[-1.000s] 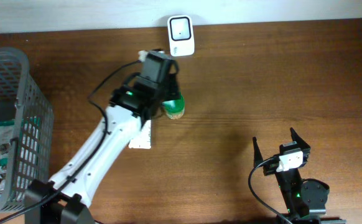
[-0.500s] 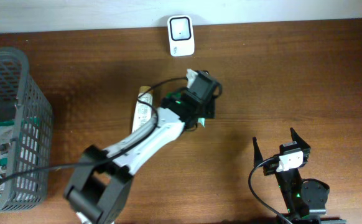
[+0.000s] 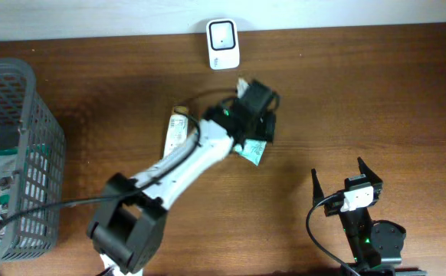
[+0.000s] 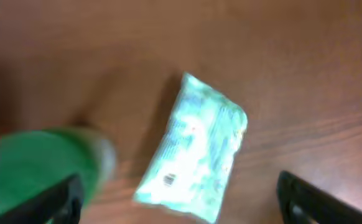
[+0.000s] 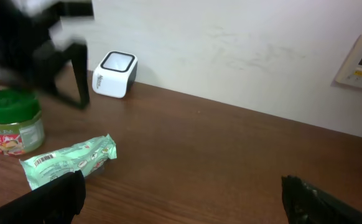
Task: Scan the item barcode
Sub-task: 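Hold the green packet under the scanner, then drop it right of jar, then reach into the basket and grasp the orange-and-white packet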
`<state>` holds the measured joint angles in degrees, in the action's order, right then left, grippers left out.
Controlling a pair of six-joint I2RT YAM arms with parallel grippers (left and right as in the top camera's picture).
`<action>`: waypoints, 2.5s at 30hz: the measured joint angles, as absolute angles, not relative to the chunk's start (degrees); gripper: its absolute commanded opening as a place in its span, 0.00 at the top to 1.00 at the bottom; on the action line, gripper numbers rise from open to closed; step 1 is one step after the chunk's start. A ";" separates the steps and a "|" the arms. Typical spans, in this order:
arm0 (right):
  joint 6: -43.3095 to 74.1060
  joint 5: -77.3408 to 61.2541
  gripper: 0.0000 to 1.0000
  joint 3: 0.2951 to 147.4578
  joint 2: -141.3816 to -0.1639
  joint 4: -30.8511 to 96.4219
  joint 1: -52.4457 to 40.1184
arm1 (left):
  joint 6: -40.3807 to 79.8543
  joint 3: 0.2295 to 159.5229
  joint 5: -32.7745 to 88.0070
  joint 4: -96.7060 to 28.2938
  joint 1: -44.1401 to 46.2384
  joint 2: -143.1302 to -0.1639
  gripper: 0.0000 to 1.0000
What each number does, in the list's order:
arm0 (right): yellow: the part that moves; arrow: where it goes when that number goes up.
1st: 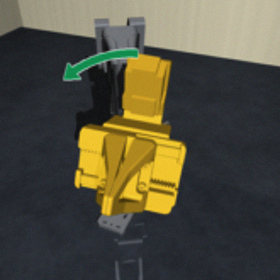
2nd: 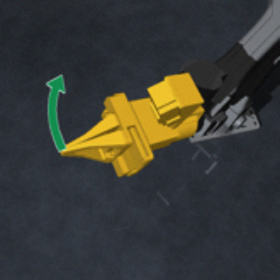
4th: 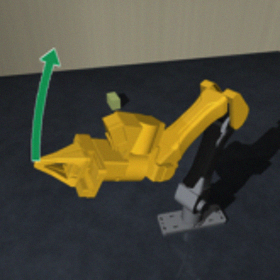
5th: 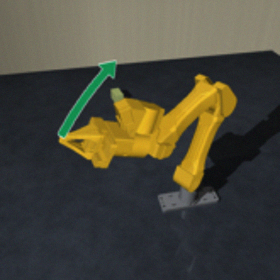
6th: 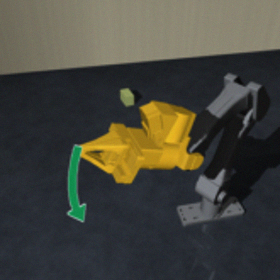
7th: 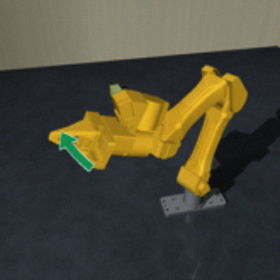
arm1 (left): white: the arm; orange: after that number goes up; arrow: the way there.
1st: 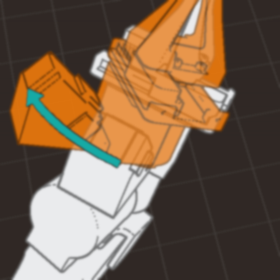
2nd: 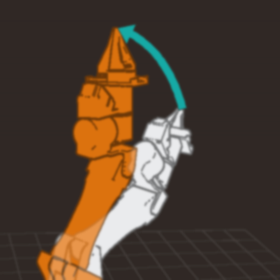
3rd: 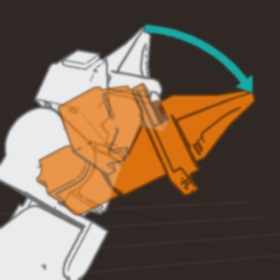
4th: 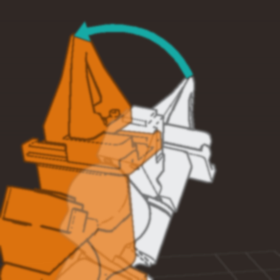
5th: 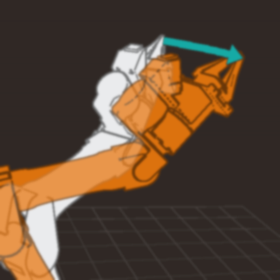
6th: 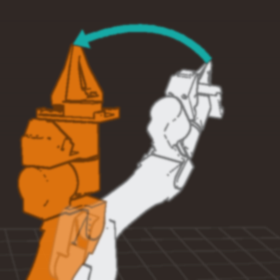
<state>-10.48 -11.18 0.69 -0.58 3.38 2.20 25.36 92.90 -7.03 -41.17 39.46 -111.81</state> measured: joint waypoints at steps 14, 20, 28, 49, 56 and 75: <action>-10.48 -11.09 0.02 0.69 -0.58 3.38 2.20 | 9.28 123.33 -7.60 -74.94 3.09 -93.38 0.01; -10.44 -10.98 0.02 0.69 -0.58 3.38 2.20 | 8.03 123.22 -6.94 -77.71 -19.35 -92.68 0.01; -10.48 -10.98 0.02 0.69 -0.58 3.38 2.20 | 10.76 115.31 -6.13 -74.00 -34.68 -92.51 0.03; -10.48 -11.00 0.02 0.69 -0.58 3.40 2.20 | -12.10 90.91 -9.47 -53.28 -43.07 -105.71 0.16; -10.48 -11.00 0.02 0.69 -0.58 3.38 2.20 | -15.55 88.77 -10.39 -50.59 -47.11 -110.00 0.29; -10.46 -11.00 0.02 0.69 -0.58 3.38 2.20 | -18.15 83.46 -18.92 -43.44 -48.07 -115.85 1.00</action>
